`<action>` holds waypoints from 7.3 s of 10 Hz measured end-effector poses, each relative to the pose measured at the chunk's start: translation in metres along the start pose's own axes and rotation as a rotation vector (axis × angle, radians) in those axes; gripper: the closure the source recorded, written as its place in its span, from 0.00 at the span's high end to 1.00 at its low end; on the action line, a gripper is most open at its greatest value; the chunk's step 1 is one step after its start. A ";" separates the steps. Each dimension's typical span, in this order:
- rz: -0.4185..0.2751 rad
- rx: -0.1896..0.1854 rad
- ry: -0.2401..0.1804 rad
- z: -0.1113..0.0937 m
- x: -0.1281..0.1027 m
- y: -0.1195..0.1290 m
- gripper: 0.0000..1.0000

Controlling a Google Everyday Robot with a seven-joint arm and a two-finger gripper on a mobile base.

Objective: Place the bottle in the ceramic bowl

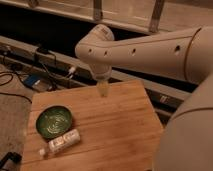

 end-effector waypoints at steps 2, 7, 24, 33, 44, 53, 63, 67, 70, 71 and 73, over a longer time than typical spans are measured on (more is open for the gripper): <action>-0.022 -0.003 -0.014 0.000 -0.008 0.001 0.80; -0.135 -0.077 -0.059 0.021 -0.072 0.033 0.80; -0.247 -0.294 -0.196 0.101 -0.116 0.131 0.80; -0.263 -0.373 -0.272 0.113 -0.150 0.196 0.80; -0.341 -0.334 -0.240 0.117 -0.147 0.189 0.80; -0.367 -0.437 -0.259 0.159 -0.161 0.217 0.80; -0.455 -0.567 -0.269 0.189 -0.195 0.257 0.78; -0.457 -0.561 -0.267 0.188 -0.202 0.262 0.41; -0.430 -0.541 -0.278 0.185 -0.194 0.257 0.10; -0.414 -0.522 -0.276 0.179 -0.189 0.251 0.03; -0.372 -0.464 -0.267 0.159 -0.168 0.227 0.00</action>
